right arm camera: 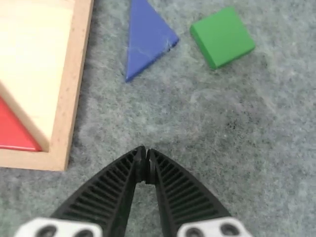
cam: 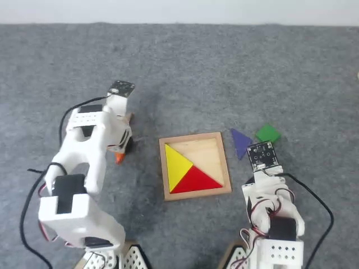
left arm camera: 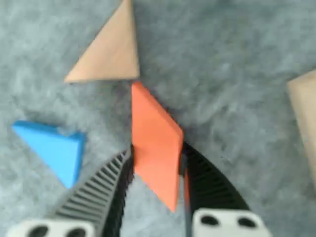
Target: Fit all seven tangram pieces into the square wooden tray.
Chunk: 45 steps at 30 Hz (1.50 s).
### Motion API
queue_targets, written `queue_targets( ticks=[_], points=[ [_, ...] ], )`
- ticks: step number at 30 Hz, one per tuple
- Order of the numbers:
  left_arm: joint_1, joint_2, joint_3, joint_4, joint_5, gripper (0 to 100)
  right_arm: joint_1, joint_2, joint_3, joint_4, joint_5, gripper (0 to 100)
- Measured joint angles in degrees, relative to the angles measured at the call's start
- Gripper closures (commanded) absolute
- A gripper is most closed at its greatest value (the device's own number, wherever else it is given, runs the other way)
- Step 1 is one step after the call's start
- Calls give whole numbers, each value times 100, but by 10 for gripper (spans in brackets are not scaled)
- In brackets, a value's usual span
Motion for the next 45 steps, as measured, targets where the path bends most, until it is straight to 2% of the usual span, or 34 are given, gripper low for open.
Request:
queue_targets(
  ticks=[10,14,18,26,31,36,45],
  points=[
    [-299,0,0,0,-571,857,0,0,0,0,0,989],
    [-167,0,9,35,-985,905,0,0,0,0,0,989],
    [220,-9,-9,316,-1310,923,0,0,0,0,0,989],
    [1574,-484,-53,1538,-1697,923,0,0,0,0,0,989],
    [2048,-1073,18,1829,-1723,869,0,0,0,0,0,989],
    [1662,-1213,264,1749,-1644,866,0,0,0,0,0,989],
    [343,-738,589,607,-1987,852,0,0,0,0,0,989]
  ],
)
